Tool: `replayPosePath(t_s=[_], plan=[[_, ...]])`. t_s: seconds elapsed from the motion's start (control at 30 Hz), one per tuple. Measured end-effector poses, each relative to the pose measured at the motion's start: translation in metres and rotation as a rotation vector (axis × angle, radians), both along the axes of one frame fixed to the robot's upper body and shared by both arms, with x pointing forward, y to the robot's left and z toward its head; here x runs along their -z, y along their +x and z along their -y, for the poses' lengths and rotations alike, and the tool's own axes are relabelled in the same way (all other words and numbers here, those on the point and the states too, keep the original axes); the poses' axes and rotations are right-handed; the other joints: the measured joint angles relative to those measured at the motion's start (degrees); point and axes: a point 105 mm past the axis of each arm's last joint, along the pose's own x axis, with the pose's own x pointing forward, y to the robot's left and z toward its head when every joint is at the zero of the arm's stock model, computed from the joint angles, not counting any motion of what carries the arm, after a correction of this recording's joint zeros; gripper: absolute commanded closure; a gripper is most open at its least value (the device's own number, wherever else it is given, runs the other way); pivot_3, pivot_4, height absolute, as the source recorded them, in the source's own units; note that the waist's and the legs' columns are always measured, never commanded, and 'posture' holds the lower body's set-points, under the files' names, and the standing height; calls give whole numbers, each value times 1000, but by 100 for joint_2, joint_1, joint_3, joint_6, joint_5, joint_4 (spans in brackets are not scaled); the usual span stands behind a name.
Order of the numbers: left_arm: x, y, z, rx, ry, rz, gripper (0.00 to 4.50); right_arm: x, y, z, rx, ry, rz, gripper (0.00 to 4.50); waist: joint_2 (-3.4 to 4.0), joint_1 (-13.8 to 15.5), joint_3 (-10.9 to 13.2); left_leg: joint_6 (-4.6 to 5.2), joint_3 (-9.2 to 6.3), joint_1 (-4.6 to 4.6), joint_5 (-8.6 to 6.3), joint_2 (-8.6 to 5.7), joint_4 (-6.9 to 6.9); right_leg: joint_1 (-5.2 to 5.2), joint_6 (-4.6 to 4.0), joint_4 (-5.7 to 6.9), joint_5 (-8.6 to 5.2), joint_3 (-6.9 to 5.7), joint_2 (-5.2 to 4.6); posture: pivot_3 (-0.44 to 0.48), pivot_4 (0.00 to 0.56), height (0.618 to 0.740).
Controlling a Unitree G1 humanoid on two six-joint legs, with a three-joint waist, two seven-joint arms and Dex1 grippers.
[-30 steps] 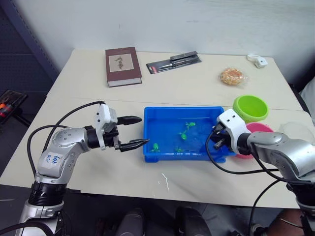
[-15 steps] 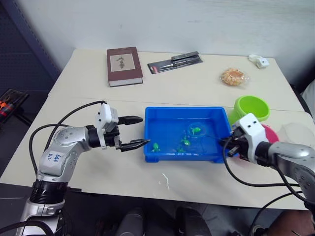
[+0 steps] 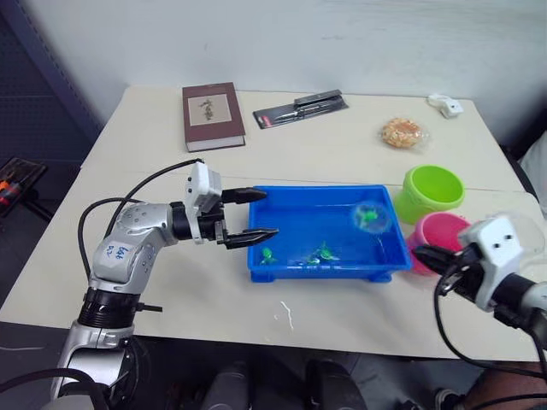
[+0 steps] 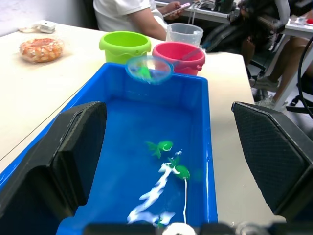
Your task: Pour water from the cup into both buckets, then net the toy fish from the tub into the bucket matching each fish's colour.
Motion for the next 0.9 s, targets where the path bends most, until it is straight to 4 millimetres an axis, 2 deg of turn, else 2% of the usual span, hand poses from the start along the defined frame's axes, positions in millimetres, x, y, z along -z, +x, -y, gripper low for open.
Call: replayPosePath(t_s=[0.1,0.27,0.33,0.47,0.6,0.77,0.9], plan=[[-3,1,3,13,-22,22,112,-9,0,15,12,-27,22,4500,0,5,0,1,3,1,0,-1,0,1,0,-1,0,2,-1,0,150,738],[-9,2,7,20,-38,40,112,-20,16,72,176,-108,81,4500,-2,2,1,5,12,5,0,-3,-2,0,1,0,1,10,-2,0,150,738],[-9,2,7,20,-40,38,112,-22,24,85,228,-148,89,4500,-2,-13,1,4,15,6,1,-1,-3,-2,1,0,1,12,-1,0,150,738],[-10,2,8,23,-45,41,112,-25,42,91,280,-195,136,4500,-1,-41,0,1,15,8,2,2,-3,-3,1,4,1,12,0,0,150,738],[-10,2,9,21,-47,40,112,-15,52,95,314,-303,139,4500,-1,-17,0,1,17,4,2,-1,-4,-4,1,0,1,12,-3,0,150,738],[-8,2,9,10,-51,38,112,-18,63,110,342,-694,217,4500,0,1,0,3,17,3,3,-7,-3,-5,1,0,1,12,-6,0,150,738],[-9,1,10,10,-57,45,112,-22,68,111,291,-952,300,4500,0,-15,0,2,20,5,3,-4,-3,-5,1,1,1,12,-4,0,150,738]])
